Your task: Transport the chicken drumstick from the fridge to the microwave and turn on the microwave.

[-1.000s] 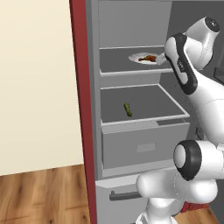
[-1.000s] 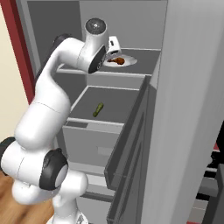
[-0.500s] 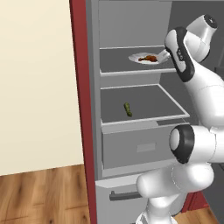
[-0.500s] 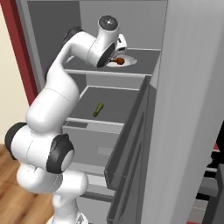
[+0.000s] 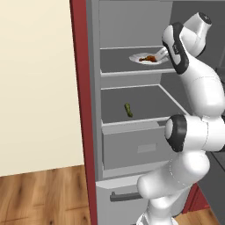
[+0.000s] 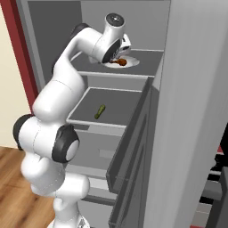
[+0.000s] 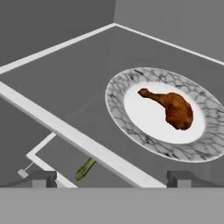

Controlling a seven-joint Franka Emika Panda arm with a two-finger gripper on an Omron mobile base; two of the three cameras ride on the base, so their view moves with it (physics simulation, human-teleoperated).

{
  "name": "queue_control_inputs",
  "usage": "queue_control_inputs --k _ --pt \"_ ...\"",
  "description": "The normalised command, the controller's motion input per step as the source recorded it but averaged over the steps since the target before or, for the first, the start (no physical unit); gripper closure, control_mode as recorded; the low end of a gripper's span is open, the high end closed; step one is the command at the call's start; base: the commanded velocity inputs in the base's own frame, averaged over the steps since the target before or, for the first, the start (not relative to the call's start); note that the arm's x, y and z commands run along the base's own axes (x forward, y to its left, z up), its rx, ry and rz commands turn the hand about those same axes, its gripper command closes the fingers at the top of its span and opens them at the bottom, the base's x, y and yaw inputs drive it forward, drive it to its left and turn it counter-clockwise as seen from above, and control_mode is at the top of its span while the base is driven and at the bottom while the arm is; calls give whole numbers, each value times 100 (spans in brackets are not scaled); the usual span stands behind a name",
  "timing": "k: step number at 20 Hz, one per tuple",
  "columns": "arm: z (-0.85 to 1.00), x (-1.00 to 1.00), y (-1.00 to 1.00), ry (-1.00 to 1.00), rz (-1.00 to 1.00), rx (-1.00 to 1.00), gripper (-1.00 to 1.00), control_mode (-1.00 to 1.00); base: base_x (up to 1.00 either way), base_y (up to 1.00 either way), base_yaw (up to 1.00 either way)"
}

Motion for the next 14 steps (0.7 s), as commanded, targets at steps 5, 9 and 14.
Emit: queue_control_inputs --k 5,9,14 --pt "-2 25 -1 0 5 0 -100 -100 0 0 0" --pt "-12 21 0 4 4 -3 -100 -100 0 0 0" --pt "-11 25 0 4 4 -4 -100 -100 0 0 0"
